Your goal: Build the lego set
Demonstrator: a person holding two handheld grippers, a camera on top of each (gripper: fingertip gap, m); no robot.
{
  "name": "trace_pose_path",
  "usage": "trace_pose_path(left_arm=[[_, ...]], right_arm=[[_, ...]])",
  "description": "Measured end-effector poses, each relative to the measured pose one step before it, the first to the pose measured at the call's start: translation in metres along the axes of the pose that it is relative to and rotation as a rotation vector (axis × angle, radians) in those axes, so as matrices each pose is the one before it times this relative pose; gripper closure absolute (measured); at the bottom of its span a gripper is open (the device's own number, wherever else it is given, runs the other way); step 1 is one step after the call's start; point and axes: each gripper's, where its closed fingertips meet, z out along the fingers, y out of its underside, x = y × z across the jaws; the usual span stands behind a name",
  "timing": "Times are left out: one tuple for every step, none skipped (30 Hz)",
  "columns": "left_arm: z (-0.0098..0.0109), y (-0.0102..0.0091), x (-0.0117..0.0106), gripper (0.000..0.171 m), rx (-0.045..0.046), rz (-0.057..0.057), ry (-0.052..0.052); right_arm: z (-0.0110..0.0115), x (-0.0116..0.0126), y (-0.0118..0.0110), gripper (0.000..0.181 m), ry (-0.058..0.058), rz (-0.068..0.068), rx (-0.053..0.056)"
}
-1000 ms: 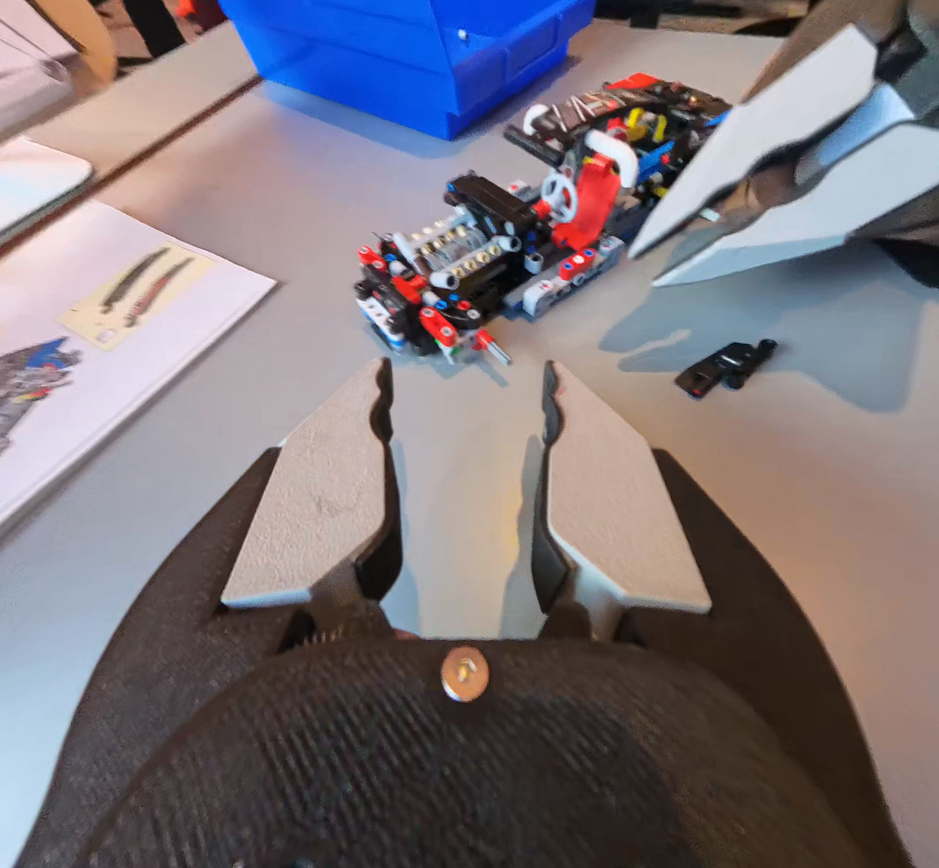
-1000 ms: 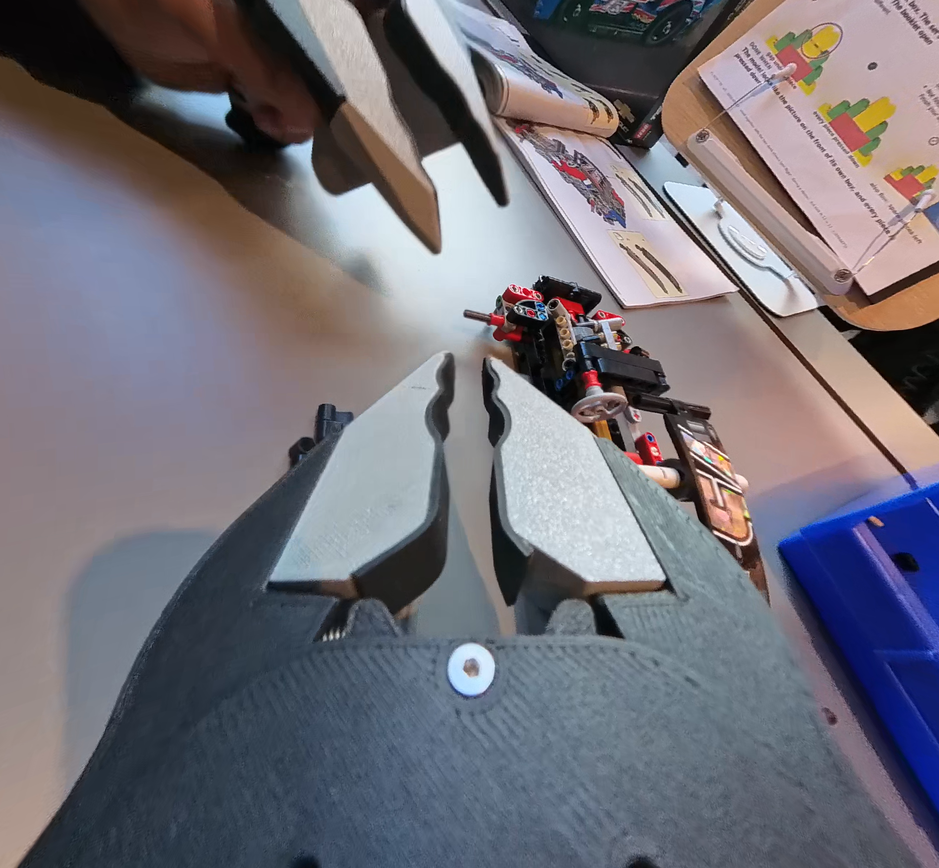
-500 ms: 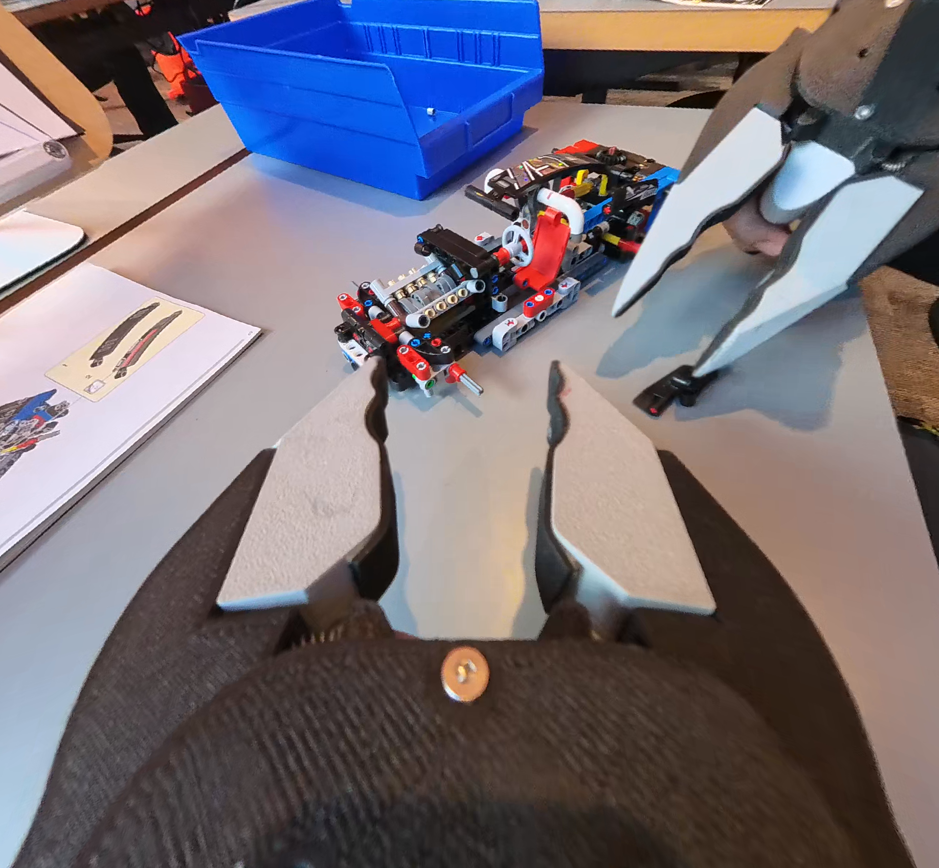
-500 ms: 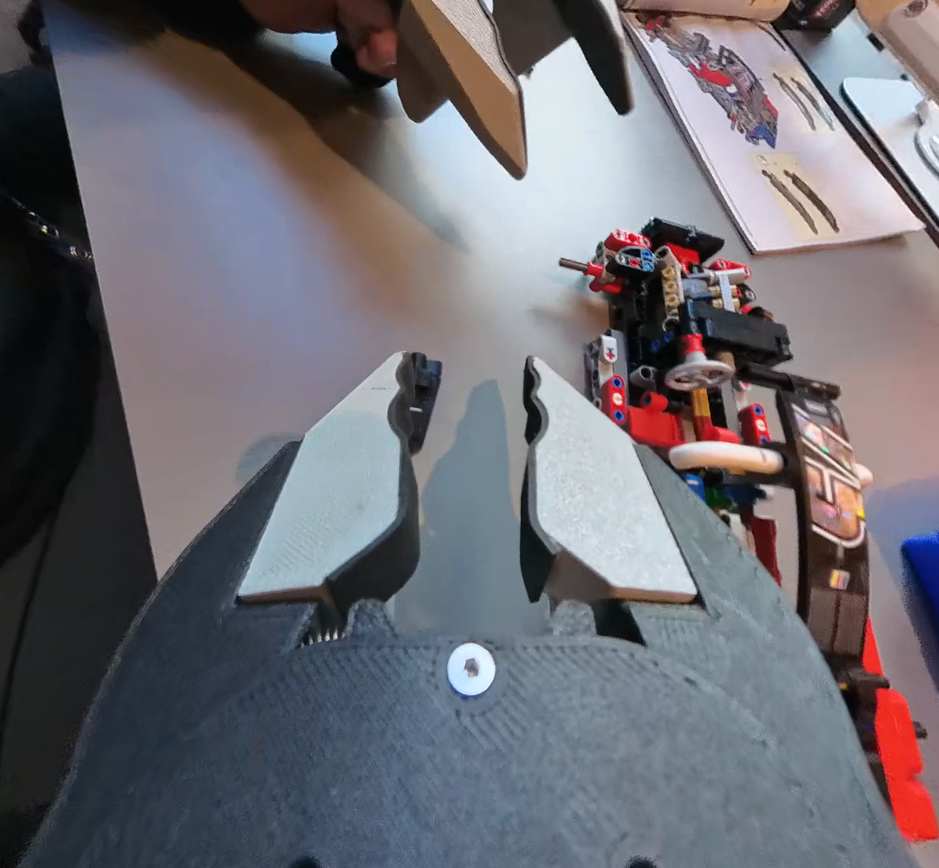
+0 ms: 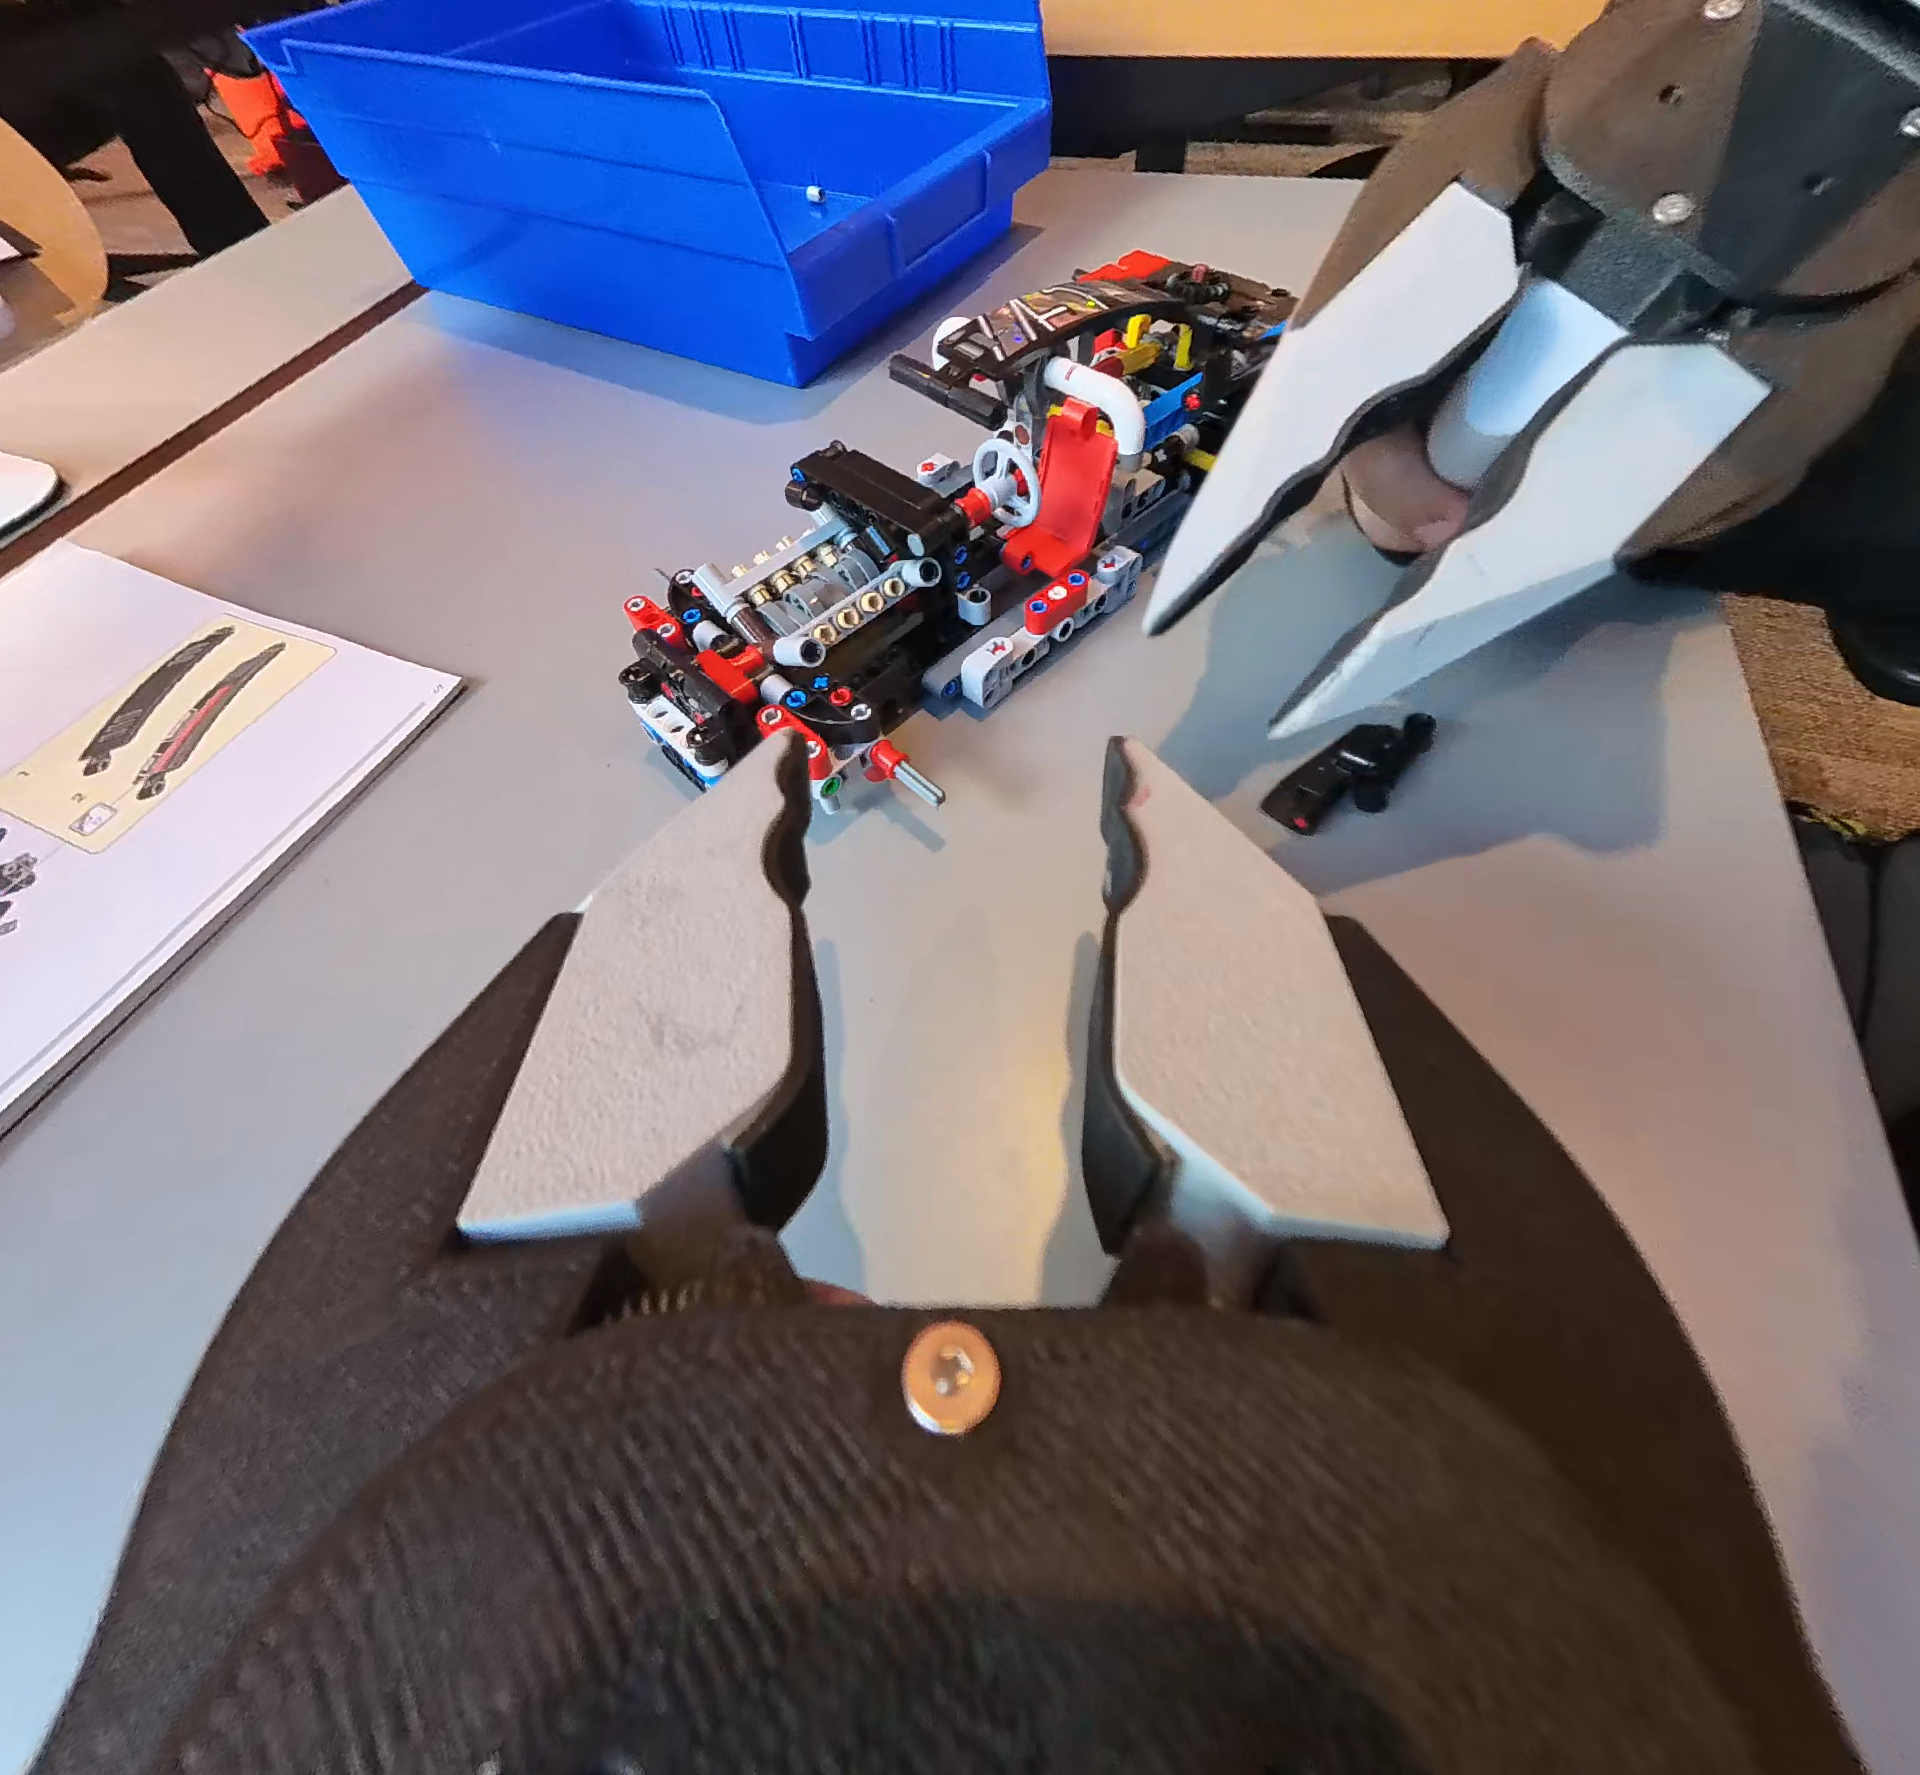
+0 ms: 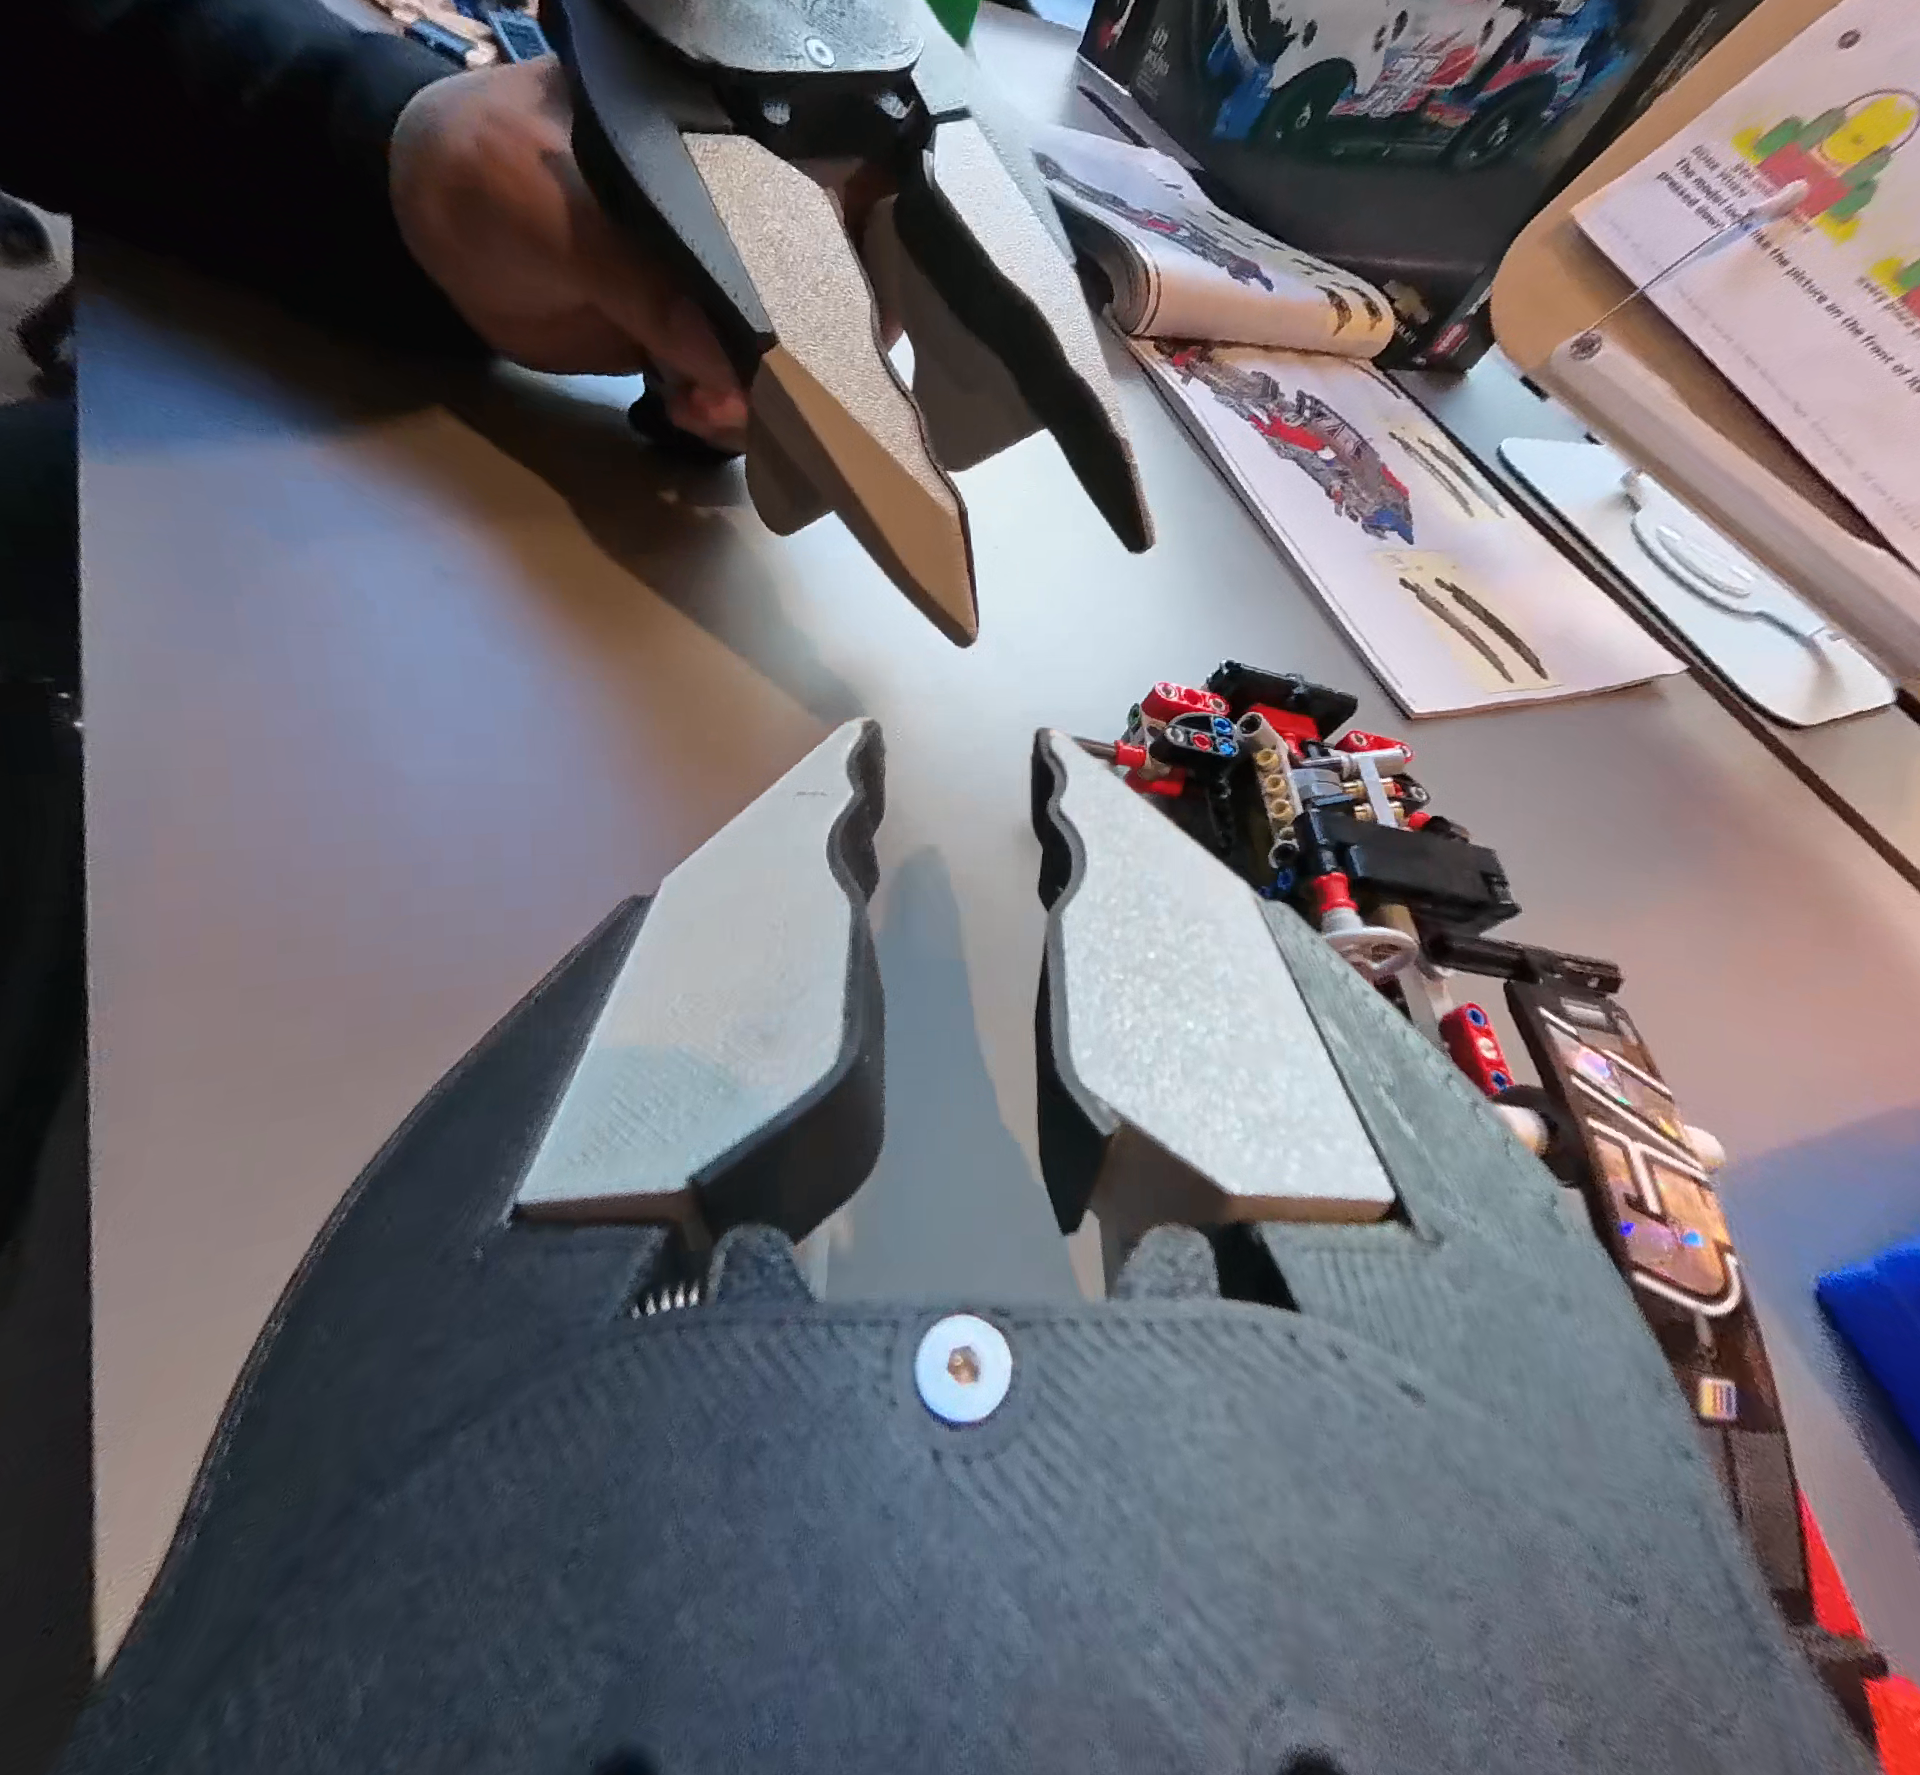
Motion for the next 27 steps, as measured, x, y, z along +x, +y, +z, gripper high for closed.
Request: trace_pose_path(left_arm=[[0.00003,-0.00027,-0.00046,0.118,0.00176,-0.0034,0.0006],[-0.00007,-0.00032,-0.00071,0.119,0.00269,-0.0039,0.0004],[0.00007,-0.00031,-0.00080,0.120,0.00212,-0.0047,0.0001],[0.00012,0.00005,-0.00069,0.120,-0.00032,-0.0064,0.0007],[0.00011,0.00016,-0.00071,0.120,-0.00124,-0.0068,0.0010],[0.00001,-0.00013,-0.00037,0.120,0.00037,-0.0044,0.0003],[-0.00014,-0.00027,-0.00041,0.120,0.00206,-0.0009,-0.0012],[-0.00014,-0.00031,-0.00027,0.120,0.00226,0.0010,-0.0018],[-0.00016,-0.00021,0.00001,0.120,0.00135,0.0014,-0.0016],[-0.00009,-0.00014,0.00009,0.121,0.00052,0.0018,-0.0006],[-0.00005,-0.00003,0.00013,0.121,0.00025,0.0020,-0.0012],[-0.00003,-0.00015,0.00009,0.121,0.00032,0.0020,-0.0009],[0.00003,0.00002,0.00018,0.122,-0.00042,0.0021,-0.0006],[-0.00004,0.00004,0.00006,0.122,-0.00034,0.0021,-0.0011],[-0.00010,-0.00021,0.00006,0.122,0.00109,0.0020,-0.0013],[-0.00009,-0.00008,0.00012,0.122,0.00082,0.0020,-0.0009],[0.00001,-0.00013,0.00017,0.122,0.00003,0.0014,0.0000],[-0.00002,-0.00005,0.00009,0.122,0.00045,0.0005,0.0003],[0.00000,0.00000,0.00005,0.123,0.00000,0.0001,0.0004],[0.00005,0.00008,-0.00002,0.123,-0.00080,-0.0006,0.0007],[0.00012,0.00012,0.00006,0.123,-0.00041,-0.0009,0.0011],[-0.00007,0.00003,0.00006,0.123,0.00002,-0.0003,0.0007],[0.00000,0.00001,0.00013,0.124,-0.00006,0.0001,0.0010],[0.00000,-0.00001,0.00005,0.124,0.00007,-0.0002,0.0002],[-0.00007,-0.00015,-0.00009,0.124,0.00064,-0.0002,-0.0003],[-0.00006,0.00000,0.00001,0.124,0.00022,-0.0003,0.0003],[0.00003,0.00000,-0.00016,0.124,-0.00004,-0.0007,0.0001]], right_arm=[[0.00015,0.00041,0.00026,0.155,-0.0091,0.0141,-0.0004],[-0.00036,0.00062,-0.00028,0.154,-0.0040,0.0106,0.0030],[-0.00063,0.00101,-0.00079,0.154,0.0023,0.0062,0.0072],[-0.00065,0.00076,-0.00082,0.155,0.0030,0.0038,0.0070],[-0.00042,0.00043,-0.00033,0.155,0.0006,0.0034,0.0038],[-0.00011,0.00021,-0.00011,0.155,-0.0004,0.0028,0.0005],[0.00012,0.00014,0.00011,0.155,-0.0003,0.0013,-0.0008],[0.00022,0.00007,0.00015,0.155,0.0009,-0.0003,-0.0013],[0.00006,0.00006,0.00012,0.155,0.0020,-0.0018,-0.0011],[0.00025,0.00003,0.00017,0.155,0.0020,-0.0023,-0.0014],[0.00017,-0.00008,0.00017,0.155,0.0011,-0.0023,-0.0020],[0.00028,-0.00014,0.00024,0.155,0.0009,-0.0024,-0.0022],[0.00010,-0.00005,0.00009,0.155,0.0016,-0.0027,-0.0013],[0.00021,-0.00009,0.00016,0.156,0.0018,-0.0024,-0.0015],[0.00020,-0.00003,0.00033,0.156,0.0011,-0.0018,-0.0025],[0.00029,0.00003,0.00020,0.156,0.0010,-0.0016,-0.0024],[0.00022,-0.00001,0.00013,0.156,0.0012,-0.0016,-0.0017],[0.00026,0.00002,0.00035,0.156,0.0006,-0.0009,-0.0024],[0.00036,0.00018,0.00034,0.156,0.0003,0.0003,-0.0029],[0.00033,0.00004,0.00039,0.156,-0.0004,0.0010,-0.0033],[0.00019,0.00006,0.00033,0.156,-0.0001,0.0004,-0.0024],[0.00005,0.00012,-0.00004,0.156,0.0013,-0.0008,-0.0001],[0.00006,0.00014,-0.00013,0.156,0.0019,-0.0011,0.0004],[0.00005,0.00018,0.00004,0.156,0.0011,-0.0007,-0.0006],[0.00018,0.00013,0.00014,0.156,0.0006,-0.0002,-0.0008],[0.00006,0.00004,0.00002,0.156,0.0004,0.0000,-0.0004],[-0.00003,0.00020,-0.00004,0.156,0.0006,0.0002,-0.0003]])
